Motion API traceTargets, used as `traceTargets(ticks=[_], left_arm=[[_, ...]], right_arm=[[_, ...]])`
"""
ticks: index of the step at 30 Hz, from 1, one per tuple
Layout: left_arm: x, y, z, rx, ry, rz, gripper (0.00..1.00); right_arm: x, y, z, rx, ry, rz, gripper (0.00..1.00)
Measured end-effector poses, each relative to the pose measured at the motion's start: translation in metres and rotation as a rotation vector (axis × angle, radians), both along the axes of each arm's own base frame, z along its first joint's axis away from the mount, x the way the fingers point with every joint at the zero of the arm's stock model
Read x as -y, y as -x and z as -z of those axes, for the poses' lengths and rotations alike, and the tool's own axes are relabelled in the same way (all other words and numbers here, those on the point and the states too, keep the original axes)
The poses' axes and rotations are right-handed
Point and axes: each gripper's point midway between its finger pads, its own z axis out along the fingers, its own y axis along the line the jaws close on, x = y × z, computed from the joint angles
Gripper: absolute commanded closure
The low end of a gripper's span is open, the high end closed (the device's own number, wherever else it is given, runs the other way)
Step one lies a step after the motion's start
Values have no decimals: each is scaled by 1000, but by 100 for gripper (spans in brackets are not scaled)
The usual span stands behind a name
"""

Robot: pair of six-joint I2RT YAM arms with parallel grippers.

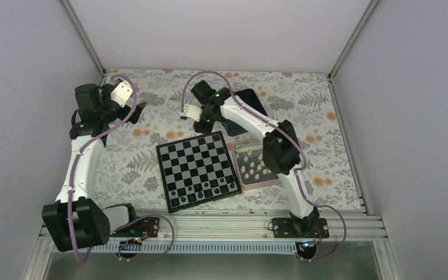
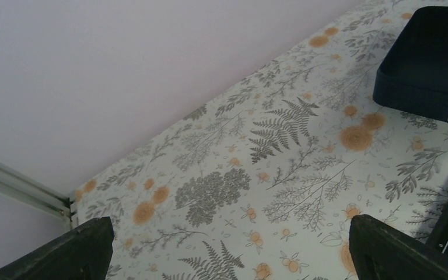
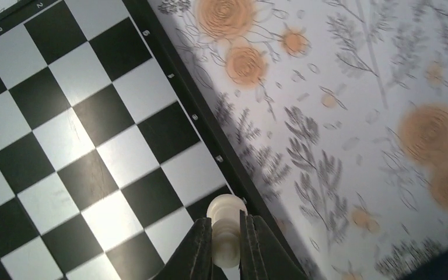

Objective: Set up the chess pieces on the board
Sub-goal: Place the chess piece on the chessboard.

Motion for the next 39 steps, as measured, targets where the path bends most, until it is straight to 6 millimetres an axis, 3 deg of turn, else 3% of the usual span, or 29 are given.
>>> traceTargets(ticks=[4,8,22,39], left_arm=[[-6,1,0,4,-7,-15,0],[-8,3,7,-10,-10,-18,0],[-9,4,13,-17,-17,-12,0],[-8,8,26,-44,-7,-6,0]], right_arm=[[-15,5,16,-15,19,-27,92],[-22,2,21,-18,25,-33,91],[-27,26,43,-68,86,-89,91],[-25,26,48,-65,97,-91,88]])
